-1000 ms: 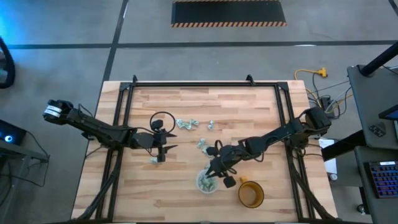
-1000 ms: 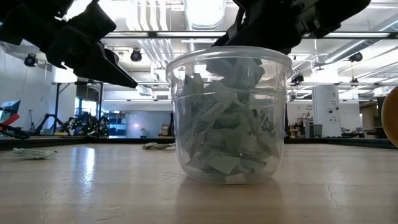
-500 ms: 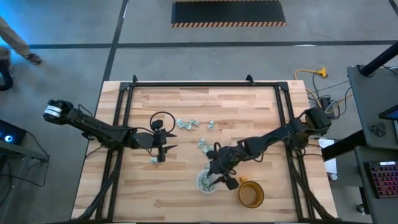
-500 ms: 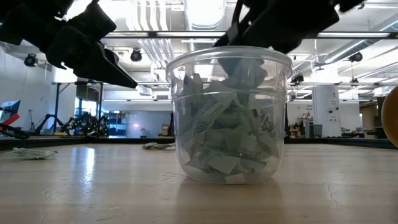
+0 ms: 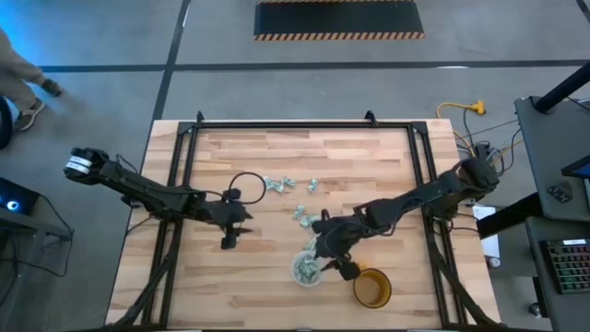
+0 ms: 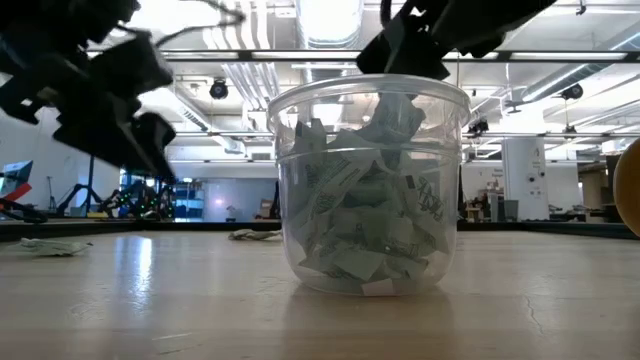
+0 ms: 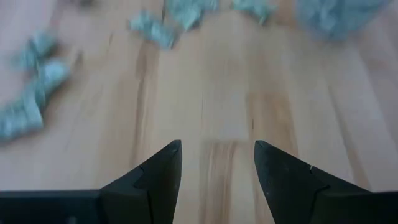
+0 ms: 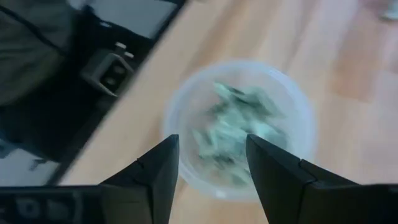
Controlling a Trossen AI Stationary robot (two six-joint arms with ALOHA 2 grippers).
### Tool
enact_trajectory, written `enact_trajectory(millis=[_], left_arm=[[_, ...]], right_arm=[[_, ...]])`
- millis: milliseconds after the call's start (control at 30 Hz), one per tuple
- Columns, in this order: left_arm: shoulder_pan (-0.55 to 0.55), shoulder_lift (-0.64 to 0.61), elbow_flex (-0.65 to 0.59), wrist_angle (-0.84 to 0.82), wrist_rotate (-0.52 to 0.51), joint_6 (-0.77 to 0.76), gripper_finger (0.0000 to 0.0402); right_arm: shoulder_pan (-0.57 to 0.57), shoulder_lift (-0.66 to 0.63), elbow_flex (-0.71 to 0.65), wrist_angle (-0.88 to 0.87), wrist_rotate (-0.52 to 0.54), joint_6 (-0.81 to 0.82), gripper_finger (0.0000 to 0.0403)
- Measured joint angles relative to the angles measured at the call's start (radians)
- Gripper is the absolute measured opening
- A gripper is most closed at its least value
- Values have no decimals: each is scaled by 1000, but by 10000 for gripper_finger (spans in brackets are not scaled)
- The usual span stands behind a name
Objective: Pick and place Stevia / Truvia into bins
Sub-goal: Put the stevia packet into the transparent bin
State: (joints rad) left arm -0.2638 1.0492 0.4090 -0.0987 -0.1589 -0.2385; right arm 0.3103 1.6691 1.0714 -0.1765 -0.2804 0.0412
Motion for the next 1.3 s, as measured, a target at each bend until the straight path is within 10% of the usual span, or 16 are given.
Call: enact_trajectory(millis=[300, 1067, 1300], left_arm=[[-12, 15, 1, -146, 94, -208, 185], [-101, 172, 14, -336, 111, -250, 184], [-100, 221, 26, -346, 98, -252, 130]], right_arm=[[0, -87, -41, -148, 256, 54, 156], [-1, -105, -73, -149, 265, 53, 131], [-1, -105, -73, -149, 265, 52, 127]])
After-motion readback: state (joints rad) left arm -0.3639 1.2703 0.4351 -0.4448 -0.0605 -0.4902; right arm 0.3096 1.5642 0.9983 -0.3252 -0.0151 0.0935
